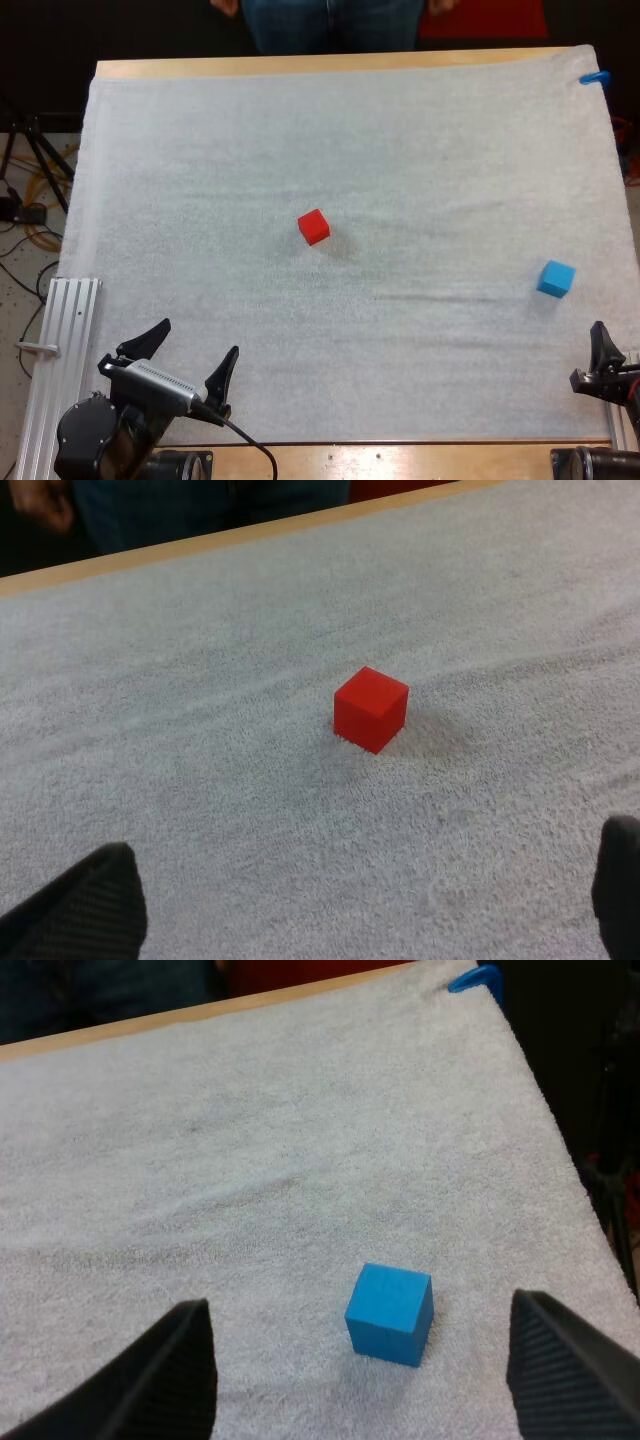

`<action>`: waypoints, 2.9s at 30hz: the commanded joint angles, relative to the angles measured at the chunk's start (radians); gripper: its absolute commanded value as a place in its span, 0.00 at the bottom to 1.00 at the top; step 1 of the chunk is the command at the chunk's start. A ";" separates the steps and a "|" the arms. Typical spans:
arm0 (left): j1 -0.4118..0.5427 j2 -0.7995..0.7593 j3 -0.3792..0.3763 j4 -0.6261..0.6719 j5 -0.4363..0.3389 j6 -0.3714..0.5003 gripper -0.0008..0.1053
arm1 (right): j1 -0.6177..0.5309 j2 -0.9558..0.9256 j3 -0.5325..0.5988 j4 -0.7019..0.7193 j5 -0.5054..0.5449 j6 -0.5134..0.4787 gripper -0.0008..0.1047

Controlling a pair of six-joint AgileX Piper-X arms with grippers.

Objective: Stack red cube on blue cube

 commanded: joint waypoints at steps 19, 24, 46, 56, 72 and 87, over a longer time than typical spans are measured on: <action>-0.074 -0.058 -0.064 -0.011 0.012 -0.014 0.83 | 0.076 0.061 -0.059 0.019 -0.010 -0.032 0.58; -0.135 0.086 -0.184 -0.011 0.012 -0.014 0.83 | 0.134 0.201 -0.177 0.066 -0.009 -0.042 0.58; -0.289 0.464 -0.517 0.117 -0.178 0.029 0.83 | 0.499 0.795 -0.625 0.045 -0.111 -0.076 0.59; -0.289 0.464 -0.517 0.186 -0.191 0.029 0.83 | 0.791 1.130 -0.680 -0.195 0.073 -0.076 0.67; -0.289 0.464 -0.517 0.192 -0.191 0.027 0.83 | 0.874 1.785 -1.068 -0.218 0.126 -0.051 0.67; -0.289 0.464 -0.517 0.192 -0.191 0.027 0.83 | 0.874 2.111 -1.213 -0.217 0.068 0.037 0.67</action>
